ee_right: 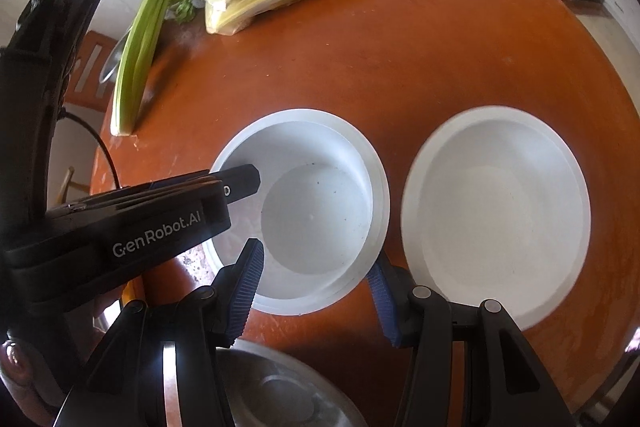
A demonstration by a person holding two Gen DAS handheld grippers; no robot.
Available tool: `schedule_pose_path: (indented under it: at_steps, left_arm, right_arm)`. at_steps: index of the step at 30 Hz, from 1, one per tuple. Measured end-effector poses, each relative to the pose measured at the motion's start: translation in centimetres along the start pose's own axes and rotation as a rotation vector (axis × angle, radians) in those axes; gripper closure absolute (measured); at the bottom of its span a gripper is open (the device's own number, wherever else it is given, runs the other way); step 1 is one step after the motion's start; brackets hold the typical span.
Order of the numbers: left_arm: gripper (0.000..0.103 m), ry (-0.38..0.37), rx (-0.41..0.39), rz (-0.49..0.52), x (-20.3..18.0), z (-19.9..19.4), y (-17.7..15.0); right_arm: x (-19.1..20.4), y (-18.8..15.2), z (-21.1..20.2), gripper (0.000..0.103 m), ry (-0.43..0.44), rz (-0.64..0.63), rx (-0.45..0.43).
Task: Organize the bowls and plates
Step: 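Grasp the rim of the larger red-printed white bowl with the left gripper, then lift the large white bowl with the left gripper above the steel bowl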
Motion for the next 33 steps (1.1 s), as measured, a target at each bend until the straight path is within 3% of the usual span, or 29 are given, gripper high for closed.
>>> schedule_pose_path:
  at_steps: [4, 19, 33]
  left_arm:
    - [0.086, -0.044, 0.008, -0.008, -0.1, 0.4, -0.1]
    - [0.086, -0.030, -0.043, -0.012, 0.4, -2.5, -0.4]
    - [0.086, -0.018, -0.110, -0.011, -0.3, -6.8, -1.5]
  right_arm:
    - [0.4, 0.4, 0.3, 0.049, 0.000, -0.028, -0.007]
    - [3.0, 1.0, -0.8, 0.049, -0.029, -0.162, -0.053]
    - [4.3, 0.1, -4.3, 0.049, -0.012, -0.205, -0.105]
Point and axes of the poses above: each gripper's, at about its wrist camera, not at the fingertips, and z roughly the way its jaws point, x to its left, y to its top, the point moved 9 cm from there along z, roughly the way its jaws point, and after that the axes turned 2 degrees about z, right-handed, at the moved point
